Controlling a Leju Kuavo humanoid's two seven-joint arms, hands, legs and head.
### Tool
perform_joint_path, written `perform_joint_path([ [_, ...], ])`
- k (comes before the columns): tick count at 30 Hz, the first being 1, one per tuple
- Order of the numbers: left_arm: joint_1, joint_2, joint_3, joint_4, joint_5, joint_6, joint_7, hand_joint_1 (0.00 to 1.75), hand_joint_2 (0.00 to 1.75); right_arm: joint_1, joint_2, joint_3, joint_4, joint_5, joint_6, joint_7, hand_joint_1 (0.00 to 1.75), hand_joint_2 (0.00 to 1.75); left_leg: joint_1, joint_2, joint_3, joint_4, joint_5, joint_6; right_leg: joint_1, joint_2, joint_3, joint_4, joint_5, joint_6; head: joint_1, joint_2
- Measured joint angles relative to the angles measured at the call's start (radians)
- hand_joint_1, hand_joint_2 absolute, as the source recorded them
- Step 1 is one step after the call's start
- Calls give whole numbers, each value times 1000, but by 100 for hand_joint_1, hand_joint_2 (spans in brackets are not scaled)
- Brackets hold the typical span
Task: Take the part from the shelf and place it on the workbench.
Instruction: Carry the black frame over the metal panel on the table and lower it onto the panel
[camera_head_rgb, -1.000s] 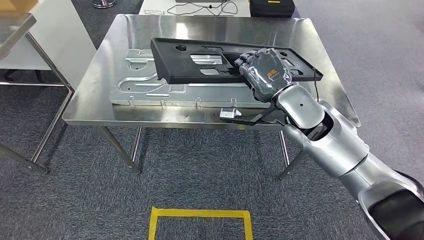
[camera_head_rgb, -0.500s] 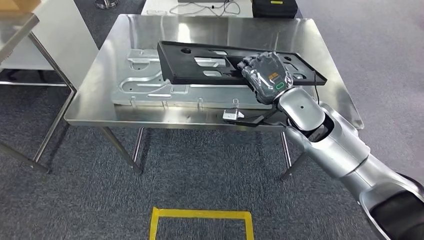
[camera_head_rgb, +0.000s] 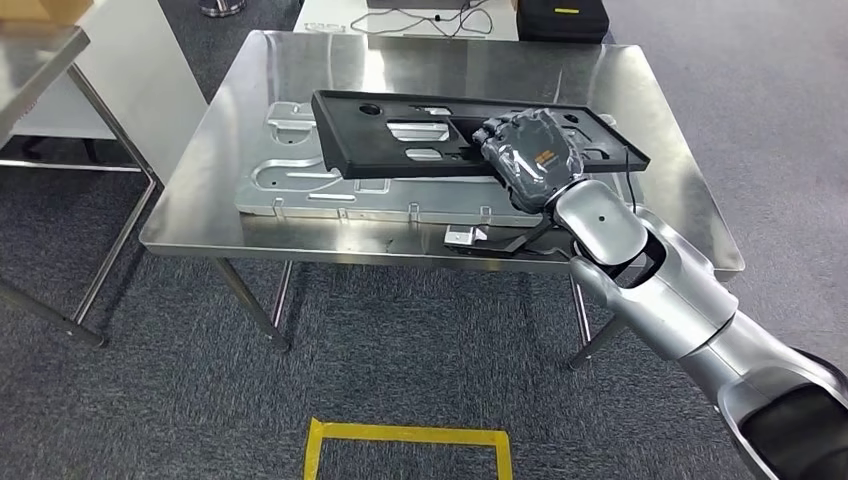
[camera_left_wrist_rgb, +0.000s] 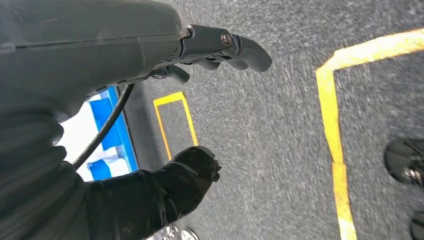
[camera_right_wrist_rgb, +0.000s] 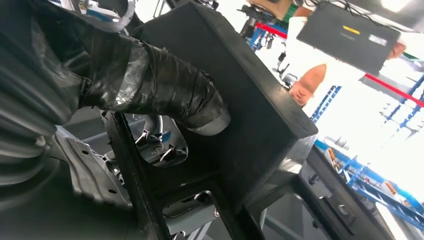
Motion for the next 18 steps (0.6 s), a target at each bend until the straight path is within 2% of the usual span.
perform_joint_path([
  [2,-1,1,0,0,-1,0,-1,0,175,-1,-2,0,-1,1,1,0,175,175,0,1,1,-2,-4,-10,-2,-1,5,-11,-2,-4,0,0],
  [4,-2,2,0,0,-2,0,-1,0,175,-2,-2,1,-1,1,2,0,175,175,0,4,-8,28,-24,-19,-9,-2,19,-25,-2,-11,0,0],
  [5,-2,2,0,0,-3,0,-1,0,175,-3,-2,1,-1,1,2,0,175,175,1,5,-29,71,-45,-22,-13,-3,26,-30,-3,-14,0,0],
  [7,0,2,0,0,-4,0,-2,0,175,-3,-3,3,-1,1,5,-1,175,175,5,6,-98,202,-97,-29,-12,-5,34,-30,-11,-19,0,0],
  [8,2,3,0,0,-4,0,-2,0,175,-3,-3,4,-1,1,7,-1,175,175,7,7,-132,256,-109,-33,-12,-5,38,-29,-16,-20,0,0],
  [9,3,3,0,0,-5,0,-2,0,175,-2,-3,6,-1,0,8,-1,175,175,8,7,-151,280,-104,-35,-13,-5,43,-27,-21,-19,0,0],
  [10,4,3,0,0,-5,0,-3,0,175,-1,-3,7,-1,0,9,-1,175,175,9,7,-150,263,-78,-37,-14,-4,49,-25,-28,-17,-1,0],
  [11,4,3,0,0,-5,0,-3,0,175,0,-3,8,-1,0,10,-1,175,175,11,8,-131,210,-37,-38,-15,-3,56,-22,-35,-14,-1,0],
  [12,5,4,0,0,-5,0,-4,0,175,0,-3,8,-1,0,10,-1,175,175,12,9,-102,142,2,-37,-16,-3,64,-19,-44,-9,0,0],
  [13,5,4,0,0,-5,0,-4,0,175,0,-4,8,0,0,11,-1,175,175,11,11,-72,80,27,-35,-15,-3,69,-15,-53,-4,0,0],
  [14,5,4,0,0,-5,0,-4,0,175,-1,-5,8,0,0,11,-1,175,175,10,11,-53,38,37,-32,-14,-2,71,-13,-58,2,0,0],
  [15,4,4,0,0,-5,0,-5,0,175,-1,-6,8,0,0,11,-1,175,175,8,11,-43,19,33,-27,-11,-3,71,-12,-61,7,0,0],
  [18,3,4,0,0,-5,0,-6,0,175,1,-9,8,1,0,11,-1,175,175,8,9,-30,2,23,-9,-12,-2,71,-2,-64,17,0,0],
])
